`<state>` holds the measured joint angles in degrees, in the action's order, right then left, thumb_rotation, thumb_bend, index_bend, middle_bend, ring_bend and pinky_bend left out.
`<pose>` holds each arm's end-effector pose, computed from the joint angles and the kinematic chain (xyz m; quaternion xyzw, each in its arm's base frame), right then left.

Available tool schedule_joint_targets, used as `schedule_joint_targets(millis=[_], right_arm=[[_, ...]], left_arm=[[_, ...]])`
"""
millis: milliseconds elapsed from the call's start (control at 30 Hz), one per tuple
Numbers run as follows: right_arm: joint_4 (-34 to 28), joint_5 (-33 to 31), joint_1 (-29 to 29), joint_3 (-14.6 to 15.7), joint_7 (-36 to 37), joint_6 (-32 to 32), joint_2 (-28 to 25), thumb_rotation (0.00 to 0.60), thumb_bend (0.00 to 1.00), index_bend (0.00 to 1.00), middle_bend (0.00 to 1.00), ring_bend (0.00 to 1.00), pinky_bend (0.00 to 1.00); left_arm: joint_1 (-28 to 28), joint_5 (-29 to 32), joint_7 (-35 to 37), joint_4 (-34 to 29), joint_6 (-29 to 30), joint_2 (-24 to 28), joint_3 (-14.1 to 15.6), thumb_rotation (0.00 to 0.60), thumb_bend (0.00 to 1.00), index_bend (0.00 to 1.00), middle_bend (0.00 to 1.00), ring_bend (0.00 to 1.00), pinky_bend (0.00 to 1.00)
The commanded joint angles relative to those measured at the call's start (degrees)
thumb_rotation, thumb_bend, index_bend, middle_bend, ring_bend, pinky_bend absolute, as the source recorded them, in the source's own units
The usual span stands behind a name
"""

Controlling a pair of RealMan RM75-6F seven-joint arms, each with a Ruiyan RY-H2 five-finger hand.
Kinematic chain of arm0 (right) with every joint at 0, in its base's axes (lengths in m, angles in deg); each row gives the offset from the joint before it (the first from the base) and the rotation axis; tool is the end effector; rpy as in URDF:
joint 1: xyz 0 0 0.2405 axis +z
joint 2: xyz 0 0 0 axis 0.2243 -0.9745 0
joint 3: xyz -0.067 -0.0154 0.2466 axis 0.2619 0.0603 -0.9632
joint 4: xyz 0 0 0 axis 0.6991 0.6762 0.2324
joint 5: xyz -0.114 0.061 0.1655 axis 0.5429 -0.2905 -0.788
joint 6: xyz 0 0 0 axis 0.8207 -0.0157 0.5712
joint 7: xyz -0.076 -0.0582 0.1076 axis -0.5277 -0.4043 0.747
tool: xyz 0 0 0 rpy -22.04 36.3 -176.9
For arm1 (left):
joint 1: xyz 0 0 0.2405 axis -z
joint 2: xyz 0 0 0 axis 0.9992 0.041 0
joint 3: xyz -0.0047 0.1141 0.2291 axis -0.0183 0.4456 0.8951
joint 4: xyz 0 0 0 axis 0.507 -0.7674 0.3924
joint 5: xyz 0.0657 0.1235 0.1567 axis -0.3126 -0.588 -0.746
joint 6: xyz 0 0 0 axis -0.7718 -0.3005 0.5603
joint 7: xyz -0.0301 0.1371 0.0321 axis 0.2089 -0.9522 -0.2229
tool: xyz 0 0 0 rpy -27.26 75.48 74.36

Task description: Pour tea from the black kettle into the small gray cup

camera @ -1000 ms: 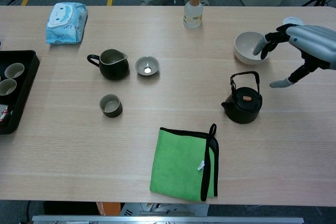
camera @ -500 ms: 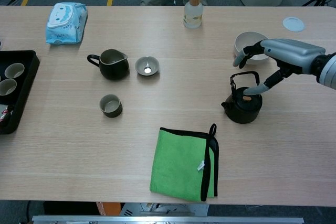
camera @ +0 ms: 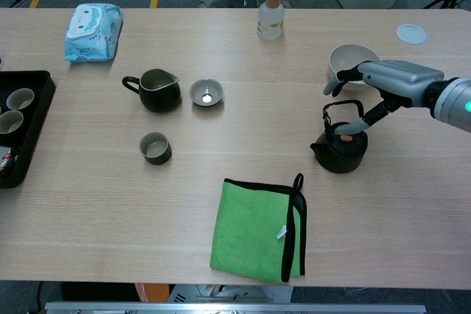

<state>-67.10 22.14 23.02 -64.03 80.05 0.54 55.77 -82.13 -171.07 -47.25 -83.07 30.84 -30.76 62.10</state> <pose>-0.2177 -0.2954 0.0283 0.7630 -0.4816 0.2604 0.3437 -0.2841 0.1671 0.1563 -0.6206 -0.4375 -0.3452 0.5516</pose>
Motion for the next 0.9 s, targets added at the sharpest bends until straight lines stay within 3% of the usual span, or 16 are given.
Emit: schedule_joint_targets(millis=[33, 400, 900], right_arm=[[0.8, -0.6, 0.5, 0.2, -0.3, -0.3, 0.7, 0.366, 0.00, 0.25, 0.28, 0.14, 0.00], [1.7, -2.3, 1.8, 1.4, -1.5, -1.5, 1.8, 0.365, 0.00, 0.25, 0.33, 0.18, 0.00], [-5.3, 2.7, -1.9, 4.2, 1.4, 3.2, -4.9, 0.367, 0.00, 0.25, 0.35, 0.22, 0.00]], left_arm=[[0.2, 0.2, -0.1, 0.1, -0.3, -0.1, -0.1, 0.600, 0.32, 0.11, 0.13, 0.12, 0.06], [0.4, 0.8, -0.2, 0.4, -0.6, -0.3, -0.1, 0.600, 0.32, 0.11, 0.13, 0.12, 0.06], [0.3, 0.2, 0.2, 0.8, -0.3, -0.5, 0.2, 0.600, 0.32, 0.11, 0.13, 0.12, 0.06]])
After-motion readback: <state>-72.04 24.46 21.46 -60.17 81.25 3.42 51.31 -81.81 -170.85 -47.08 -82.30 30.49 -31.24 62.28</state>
